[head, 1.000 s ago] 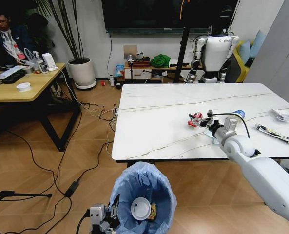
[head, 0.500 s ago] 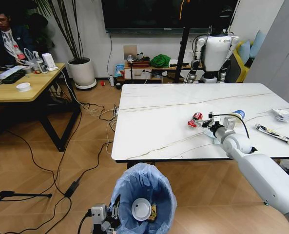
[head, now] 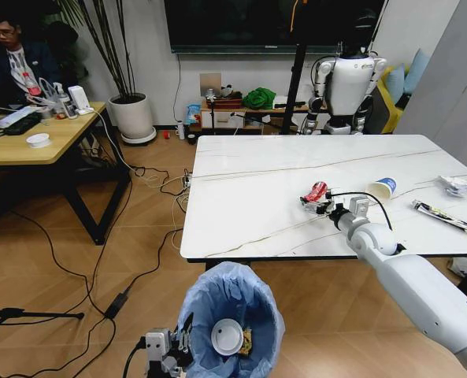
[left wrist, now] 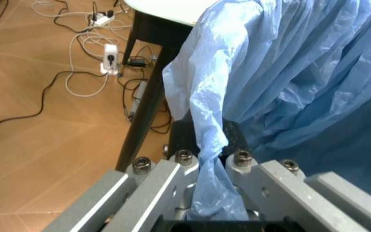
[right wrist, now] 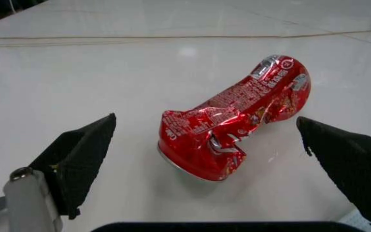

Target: Pick up the trash bin and place the trash from the table into it.

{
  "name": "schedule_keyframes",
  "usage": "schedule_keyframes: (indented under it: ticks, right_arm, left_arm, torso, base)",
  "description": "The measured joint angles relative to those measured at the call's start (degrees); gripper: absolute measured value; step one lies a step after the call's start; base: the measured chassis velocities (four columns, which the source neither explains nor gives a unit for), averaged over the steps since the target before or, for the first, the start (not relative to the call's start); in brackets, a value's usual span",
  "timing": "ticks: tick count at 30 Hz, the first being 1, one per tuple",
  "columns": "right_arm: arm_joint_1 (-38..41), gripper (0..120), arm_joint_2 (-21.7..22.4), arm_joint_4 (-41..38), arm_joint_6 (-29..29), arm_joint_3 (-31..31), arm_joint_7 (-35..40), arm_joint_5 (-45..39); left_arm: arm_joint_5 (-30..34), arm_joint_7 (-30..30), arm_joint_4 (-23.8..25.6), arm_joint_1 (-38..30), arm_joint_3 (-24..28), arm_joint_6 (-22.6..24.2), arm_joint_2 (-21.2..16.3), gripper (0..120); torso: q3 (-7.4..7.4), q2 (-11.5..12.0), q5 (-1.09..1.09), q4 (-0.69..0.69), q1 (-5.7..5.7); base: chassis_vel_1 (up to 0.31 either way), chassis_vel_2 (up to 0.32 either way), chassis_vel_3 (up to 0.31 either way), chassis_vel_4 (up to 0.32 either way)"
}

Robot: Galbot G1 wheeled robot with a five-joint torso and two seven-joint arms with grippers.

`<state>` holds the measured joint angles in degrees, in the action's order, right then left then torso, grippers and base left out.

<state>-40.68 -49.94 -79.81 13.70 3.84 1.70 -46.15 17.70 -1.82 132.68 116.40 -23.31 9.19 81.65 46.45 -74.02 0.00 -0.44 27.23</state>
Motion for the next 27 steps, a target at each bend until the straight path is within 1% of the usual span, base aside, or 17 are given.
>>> schedule_keyframes:
  ticks: [2, 11, 27]
  right_arm:
    - [0.26, 100, -0.18, 0.65, 0.00, 0.03, 0.06, -0.02]
    - [3.59, 100, -2.02, 4.31, 0.90, -1.48, 0.85, -0.70]
    - [6.29, 100, -3.45, 9.51, 0.85, -2.78, 0.48, -0.82]
  left_arm:
    - [0.37, 0.03, 0.00, -0.08, -0.16, 0.11, -0.30, 0]
    - [1.34, 0.13, 0.29, -0.31, -0.70, 0.35, -0.66, 0]
    - [1.81, 0.17, 0.25, -0.49, -1.11, 0.45, -0.95, 0]
  torso:
    - [0.00, 0.00, 0.01, -0.02, 0.00]
    - [0.00, 0.00, 0.00, 0.01, 0.00]
    - [0.00, 0.00, 0.00, 0.00, 0.00]
  base:
    - [0.000, 0.000, 0.000, 0.000]
    - [0.000, 0.000, 0.000, 0.000]
    - [0.000, 0.000, 0.000, 0.000]
